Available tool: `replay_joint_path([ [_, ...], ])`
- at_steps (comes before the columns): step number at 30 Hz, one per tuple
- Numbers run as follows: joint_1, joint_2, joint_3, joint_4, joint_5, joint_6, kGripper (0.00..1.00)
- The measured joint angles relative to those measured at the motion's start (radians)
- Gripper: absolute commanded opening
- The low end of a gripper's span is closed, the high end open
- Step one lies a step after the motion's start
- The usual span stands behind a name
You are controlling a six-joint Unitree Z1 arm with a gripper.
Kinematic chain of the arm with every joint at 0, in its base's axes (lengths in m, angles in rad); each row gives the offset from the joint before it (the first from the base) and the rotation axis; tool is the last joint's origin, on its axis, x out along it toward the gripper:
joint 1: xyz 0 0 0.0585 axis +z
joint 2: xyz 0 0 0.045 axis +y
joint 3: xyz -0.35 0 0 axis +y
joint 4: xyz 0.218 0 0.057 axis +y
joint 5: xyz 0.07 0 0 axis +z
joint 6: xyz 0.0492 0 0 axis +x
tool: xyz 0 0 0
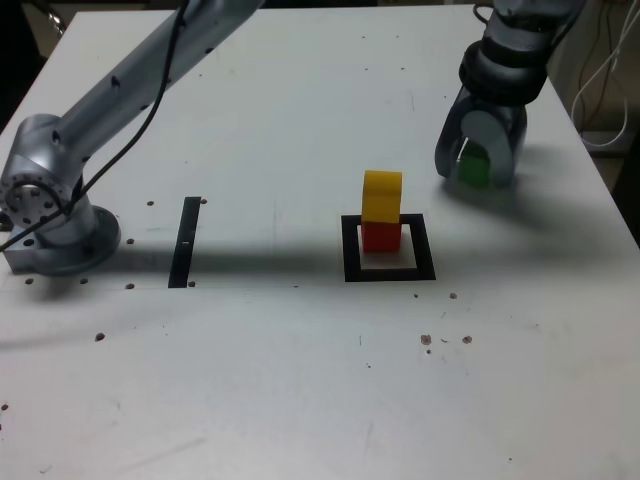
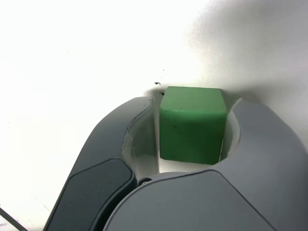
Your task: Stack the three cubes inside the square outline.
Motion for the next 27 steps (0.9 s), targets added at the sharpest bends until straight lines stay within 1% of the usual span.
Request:
replay_joint_path([
  [3, 0.0, 0.0, 0.0, 0.0, 0.0, -0.008, 0.31],
  [9, 0.0, 0.0, -0.004, 0.0, -0.001, -0.025, 0.17],
  [12, 0.0, 0.0, -0.009, 0.004, 0.0, -0.028, 0.15],
  [16, 0.0, -0.01, -0.007, 0.029, 0.0, -0.028, 0.15],
  [19, 0.0, -0.057, 0.016, 0.046, -0.012, -0.028, 0.15],
  [23, 0.0, -0.151, 0.071, 0.059, -0.045, -0.029, 0.15],
  [27, -0.002, -0.244, 0.134, 0.064, -0.06, -0.039, 0.15],
])
